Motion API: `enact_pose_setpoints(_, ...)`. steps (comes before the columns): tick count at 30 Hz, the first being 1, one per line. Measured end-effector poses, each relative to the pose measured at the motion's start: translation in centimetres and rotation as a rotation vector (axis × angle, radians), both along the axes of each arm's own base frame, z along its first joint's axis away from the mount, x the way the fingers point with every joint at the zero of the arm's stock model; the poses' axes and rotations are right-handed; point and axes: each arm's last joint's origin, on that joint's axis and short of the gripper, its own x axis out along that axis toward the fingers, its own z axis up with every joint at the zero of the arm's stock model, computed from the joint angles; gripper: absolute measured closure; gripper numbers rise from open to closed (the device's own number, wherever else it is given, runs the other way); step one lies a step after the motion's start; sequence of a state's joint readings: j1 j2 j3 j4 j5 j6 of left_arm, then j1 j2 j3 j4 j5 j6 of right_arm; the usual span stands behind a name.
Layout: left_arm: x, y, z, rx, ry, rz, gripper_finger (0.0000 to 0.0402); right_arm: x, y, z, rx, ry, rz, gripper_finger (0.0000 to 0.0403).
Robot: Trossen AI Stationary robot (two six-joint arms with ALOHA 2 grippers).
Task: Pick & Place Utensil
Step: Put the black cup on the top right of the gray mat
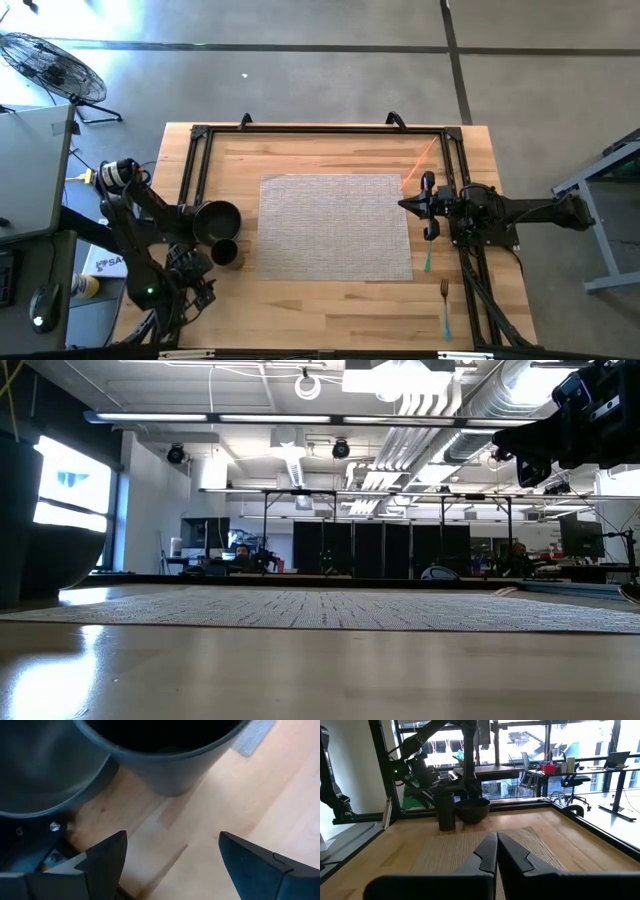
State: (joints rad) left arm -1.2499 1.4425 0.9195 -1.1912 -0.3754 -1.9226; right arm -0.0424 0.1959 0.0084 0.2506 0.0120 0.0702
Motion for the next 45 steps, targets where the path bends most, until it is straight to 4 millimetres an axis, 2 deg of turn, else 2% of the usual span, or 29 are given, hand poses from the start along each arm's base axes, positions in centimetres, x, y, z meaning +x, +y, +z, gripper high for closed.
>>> enact_pose_setpoints(3, 0.0, 0.0, -0.4, -0.007, -0.003, -0.004, 0.0092, 0.0, 0.0, 0.0, 0.000, 0.000, 0.000, 0.0402)
enact_pose_setpoints(9, 0.3, 0.3, -0.6, 0.056, -0.143, -0.039, 0.0075, 0.0, 0.0, 0.0, 0.000, 0.000, 0.000, 0.0399)
enact_pose_setpoints(15, 0.1, 0.9, -2.6, 0.041, -0.119, -0.045, 0.0025, 0.0, 0.0, 0.0, 0.000, 0.000, 0.000, 0.0396)
enact_pose_setpoints(19, 0.0, 1.6, -3.7, 0.066, -0.157, -0.050, 0.0011, 0.0, 0.0, 0.0, 0.000, 0.000, 0.000, 0.0395)
enact_pose_setpoints(25, 0.1, 1.8, -4.5, 0.082, -0.236, -0.064, 0.0027, 0.0, 0.0, 0.0, 0.000, 0.000, 0.000, 0.0394)
enact_pose_setpoints(32, 0.4, 1.9, -4.4, 0.138, -0.355, -0.110, 0.0056, 0.0, 0.0, 0.0, 0.000, 0.000, 0.001, 0.0397)
enact_pose_setpoints(45, 0.9, 1.8, -4.1, 0.265, -0.592, -0.222, 0.0062, 0.0, 0.0, 0.0, 0.000, 0.000, 0.000, 0.0400)
